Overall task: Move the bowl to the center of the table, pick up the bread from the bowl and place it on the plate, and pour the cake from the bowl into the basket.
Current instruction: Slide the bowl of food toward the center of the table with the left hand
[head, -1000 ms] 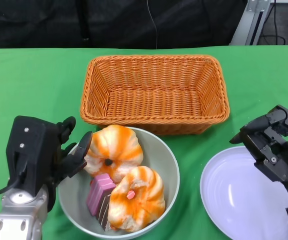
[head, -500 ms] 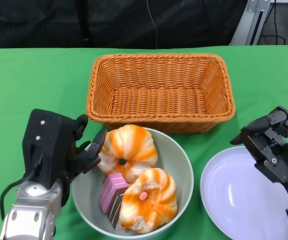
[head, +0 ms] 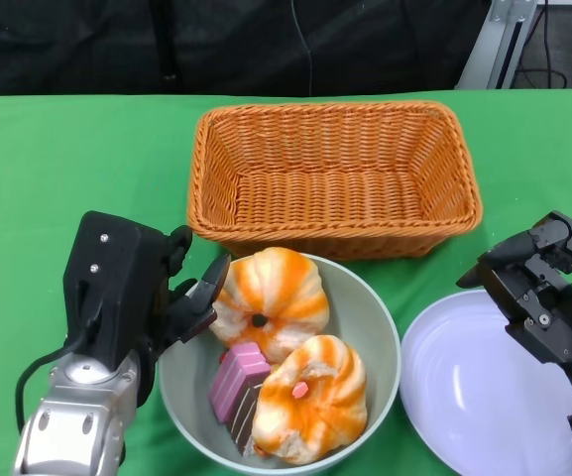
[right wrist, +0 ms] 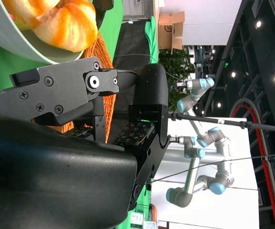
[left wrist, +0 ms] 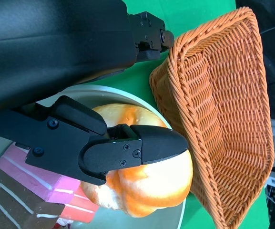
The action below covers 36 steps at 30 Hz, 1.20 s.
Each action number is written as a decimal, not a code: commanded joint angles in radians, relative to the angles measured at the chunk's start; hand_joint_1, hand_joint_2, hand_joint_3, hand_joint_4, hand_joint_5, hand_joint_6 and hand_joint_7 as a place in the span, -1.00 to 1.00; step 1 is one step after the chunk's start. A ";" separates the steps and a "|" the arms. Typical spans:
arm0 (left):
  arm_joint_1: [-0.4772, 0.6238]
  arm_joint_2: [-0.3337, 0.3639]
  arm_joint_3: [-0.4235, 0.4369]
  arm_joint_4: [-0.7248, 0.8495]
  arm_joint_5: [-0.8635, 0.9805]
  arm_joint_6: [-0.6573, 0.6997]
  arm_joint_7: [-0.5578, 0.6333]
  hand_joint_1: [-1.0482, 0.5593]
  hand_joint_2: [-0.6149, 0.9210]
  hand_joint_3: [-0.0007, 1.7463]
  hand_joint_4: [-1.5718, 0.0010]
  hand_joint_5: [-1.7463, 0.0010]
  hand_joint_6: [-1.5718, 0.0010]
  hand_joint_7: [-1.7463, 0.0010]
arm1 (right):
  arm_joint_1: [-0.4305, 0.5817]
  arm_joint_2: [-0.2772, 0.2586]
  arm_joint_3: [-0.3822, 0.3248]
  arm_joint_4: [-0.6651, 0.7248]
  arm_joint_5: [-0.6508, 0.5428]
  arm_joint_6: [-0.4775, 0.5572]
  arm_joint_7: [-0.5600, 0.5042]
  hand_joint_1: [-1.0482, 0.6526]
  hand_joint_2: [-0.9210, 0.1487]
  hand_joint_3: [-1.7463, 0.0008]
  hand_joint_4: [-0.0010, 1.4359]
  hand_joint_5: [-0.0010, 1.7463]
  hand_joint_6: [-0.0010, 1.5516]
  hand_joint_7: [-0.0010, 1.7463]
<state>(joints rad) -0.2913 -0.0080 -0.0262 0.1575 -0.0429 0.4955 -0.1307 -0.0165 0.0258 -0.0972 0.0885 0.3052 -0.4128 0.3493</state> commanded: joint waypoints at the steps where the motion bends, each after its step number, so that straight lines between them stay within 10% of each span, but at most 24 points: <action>1: 0.010 0.002 -0.013 -0.006 -0.013 0.009 -0.021 -0.70 1.00 -0.29 0.97 1.00 1.00 1.00 | 0.008 -0.007 -0.009 -0.010 0.009 -0.006 -0.005 0.01 -1.00 0.70 0.01 0.67 -0.03 0.27; 24: 0.073 0.072 0.113 -0.191 -0.035 0.038 0.056 -0.63 1.00 -0.35 0.99 1.00 0.94 0.99 | -0.001 -0.014 -0.018 0.013 0.017 -0.013 0.012 0.01 -1.00 0.69 0.00 0.66 -0.04 0.25; 36: 0.094 0.080 0.123 -0.125 0.091 -0.239 0.208 -0.60 1.00 -0.47 0.70 0.89 0.73 0.93 | -0.006 -0.014 -0.020 0.027 0.009 -0.027 0.004 0.01 -1.00 0.69 0.01 0.66 -0.03 0.26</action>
<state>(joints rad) -0.2151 0.0649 0.0849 0.0031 0.0244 0.3211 0.0418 -0.0188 0.0254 -0.1030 0.1135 0.3075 -0.4310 0.3583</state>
